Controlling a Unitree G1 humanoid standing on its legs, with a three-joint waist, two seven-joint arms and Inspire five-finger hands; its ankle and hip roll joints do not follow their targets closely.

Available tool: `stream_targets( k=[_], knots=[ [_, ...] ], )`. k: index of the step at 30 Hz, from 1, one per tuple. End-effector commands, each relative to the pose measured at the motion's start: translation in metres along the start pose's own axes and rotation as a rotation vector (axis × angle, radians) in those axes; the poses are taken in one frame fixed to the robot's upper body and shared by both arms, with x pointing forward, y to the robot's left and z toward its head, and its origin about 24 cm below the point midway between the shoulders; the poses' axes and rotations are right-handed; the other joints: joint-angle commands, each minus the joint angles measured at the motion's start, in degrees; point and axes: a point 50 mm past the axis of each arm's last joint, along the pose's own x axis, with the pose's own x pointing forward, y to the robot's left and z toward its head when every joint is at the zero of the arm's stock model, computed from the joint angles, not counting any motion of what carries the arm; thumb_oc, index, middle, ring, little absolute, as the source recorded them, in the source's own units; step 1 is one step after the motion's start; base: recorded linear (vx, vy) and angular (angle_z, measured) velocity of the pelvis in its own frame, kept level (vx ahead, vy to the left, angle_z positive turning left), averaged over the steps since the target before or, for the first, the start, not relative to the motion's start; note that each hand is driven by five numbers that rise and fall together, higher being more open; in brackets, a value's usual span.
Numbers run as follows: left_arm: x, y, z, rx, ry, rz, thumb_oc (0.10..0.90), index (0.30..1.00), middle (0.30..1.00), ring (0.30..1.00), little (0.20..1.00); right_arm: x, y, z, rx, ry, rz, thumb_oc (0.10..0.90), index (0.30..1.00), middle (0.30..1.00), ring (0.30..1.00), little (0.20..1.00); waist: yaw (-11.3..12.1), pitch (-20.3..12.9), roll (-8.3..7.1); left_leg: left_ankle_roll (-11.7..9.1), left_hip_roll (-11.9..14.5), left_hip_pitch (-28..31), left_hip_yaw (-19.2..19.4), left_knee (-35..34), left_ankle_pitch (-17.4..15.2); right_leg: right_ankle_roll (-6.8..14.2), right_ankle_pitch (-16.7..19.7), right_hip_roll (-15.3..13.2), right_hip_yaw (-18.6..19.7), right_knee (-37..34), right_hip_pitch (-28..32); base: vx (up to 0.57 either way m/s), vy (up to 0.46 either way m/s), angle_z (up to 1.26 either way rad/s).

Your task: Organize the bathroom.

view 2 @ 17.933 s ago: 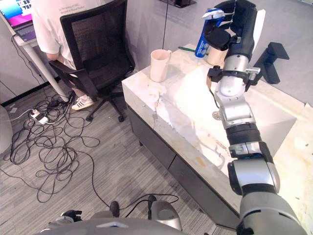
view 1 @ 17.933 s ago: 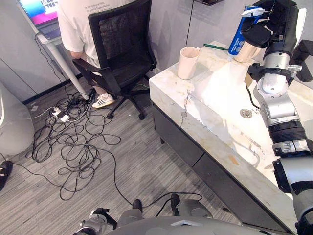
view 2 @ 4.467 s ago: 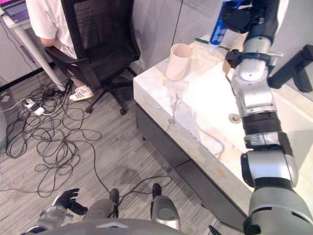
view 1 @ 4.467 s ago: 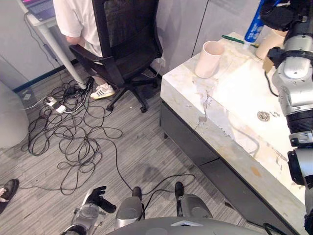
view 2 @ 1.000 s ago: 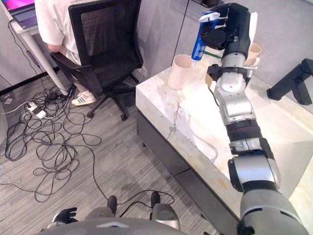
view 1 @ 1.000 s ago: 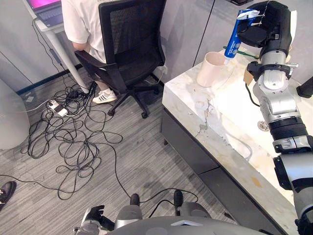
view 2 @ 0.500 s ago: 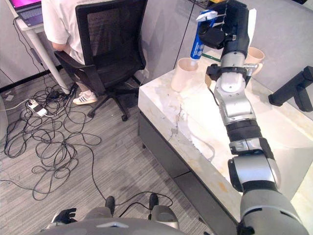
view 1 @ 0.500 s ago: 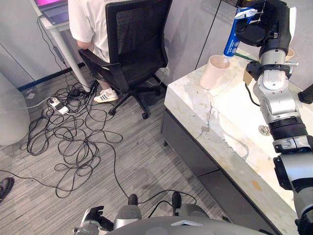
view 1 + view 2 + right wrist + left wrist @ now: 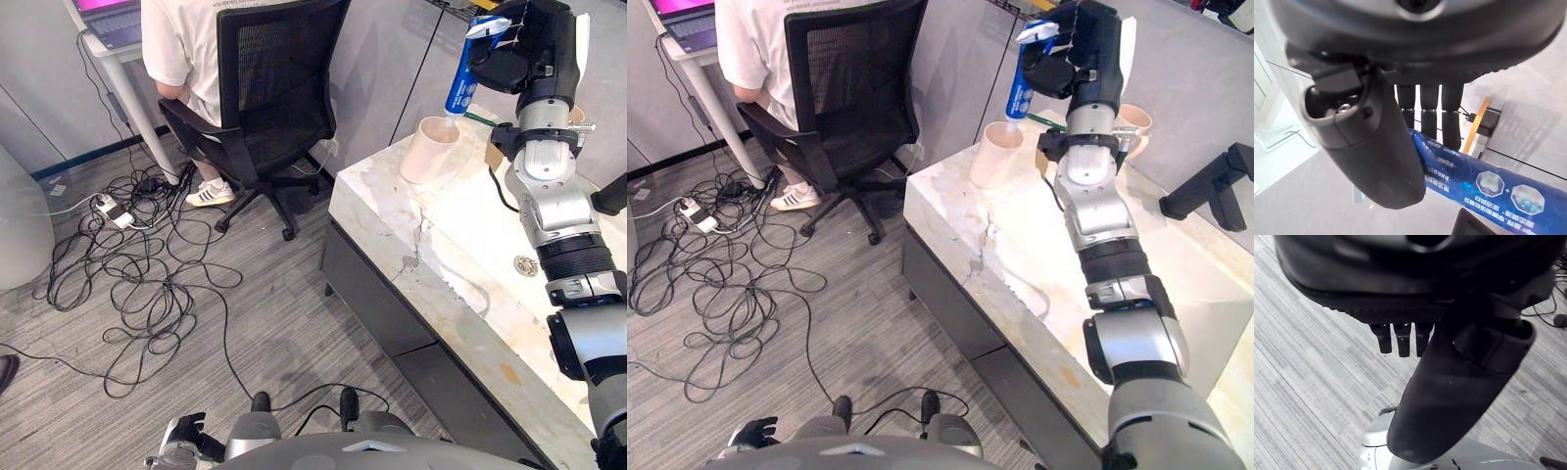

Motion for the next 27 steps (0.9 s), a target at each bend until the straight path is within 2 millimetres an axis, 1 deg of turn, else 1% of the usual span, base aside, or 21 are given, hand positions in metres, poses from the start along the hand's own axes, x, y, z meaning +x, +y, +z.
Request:
stream_targets(
  k=[1,7,11,20,25,27],
  knots=[
    [-0.0014,0.024,-0.0176,0.067,0.039,0.075,0.8,0.9,0.9,0.9,0.9,0.0237,-0.0189,0.0879,0.027,-0.402,-0.063,0.4,0.3,0.3,0.3,0.3,0.83,-5.43,-1.46,1.61,3.36,-0.15,2.57,4.12,-1.73,2.17,-1.33,-2.1,3.7,2.96,-1.07,0.0,0.0,0.0],
    [-0.0011,0.0248,-0.0167,0.063,0.04,0.078,0.8,0.9,0.9,0.9,0.9,0.0251,-0.0184,0.0882,0.02,-0.401,-0.07,0.4,0.3,0.3,0.3,0.3,1.11,-5.16,-1.38,1.48,3.49,-0.31,2.34,4.2,-1.6,2.1,-1.34,-1.95,3.48,3.14,-1.12,0.0,0.0,0.0],
    [-0.0011,0.0255,-0.0163,0.065,0.041,0.085,0.8,0.9,0.9,0.9,0.9,0.0255,-0.0168,0.0877,0.036,-0.391,-0.075,0.4,0.3,0.3,0.3,0.3,1.21,-5.15,-1.7,1.51,3.47,-0.27,2.25,4.18,-1.55,2.2,-1.23,-1.95,3.62,3.02,-1.05,0.0,0.0,0.0],
    [-0.0011,0.0263,-0.0157,0.066,0.044,0.1,0.8,0.9,0.9,0.9,0.9,0.0277,-0.0162,0.0858,0.054,-0.358,-0.093,0.4,0.3,0.3,0.3,0.3,2.07,-4.59,-1.58,1.42,3.63,-0.94,1.62,4.75,-1.55,2.15,-1.31,-1.9,3.09,3.15,-1.08,0.01,-0.011,0.01],
    [-0.0007,0.0294,-0.014,0.069,0.038,0.108,0.8,0.9,0.9,0.9,0.9,0.029,-0.0191,0.0827,0.052,-0.35,-0.116,0.4,0.3,0.3,0.3,0.3,2.77,-3.51,-1.13,1.35,3.7,-2.07,0.7,5.24,-1.21,2.04,-1.33,-1.93,2.57,3.62,-1.67,0.0,-0.033,0.05],
    [-0.0004,0.0295,-0.0122,0.071,0.029,0.109,0.8,0.9,0.9,0.9,0.9,0.029,-0.0187,0.082,0.049,-0.35,-0.126,0.4,0.3,0.3,0.3,0.3,3.0,-2.94,-0.67,1.36,3.59,-2.66,0.12,5.51,-1.01,1.93,-1.41,-1.92,2.42,4.03,-2.09,0.0,-0.029,0.15]
  ],
)
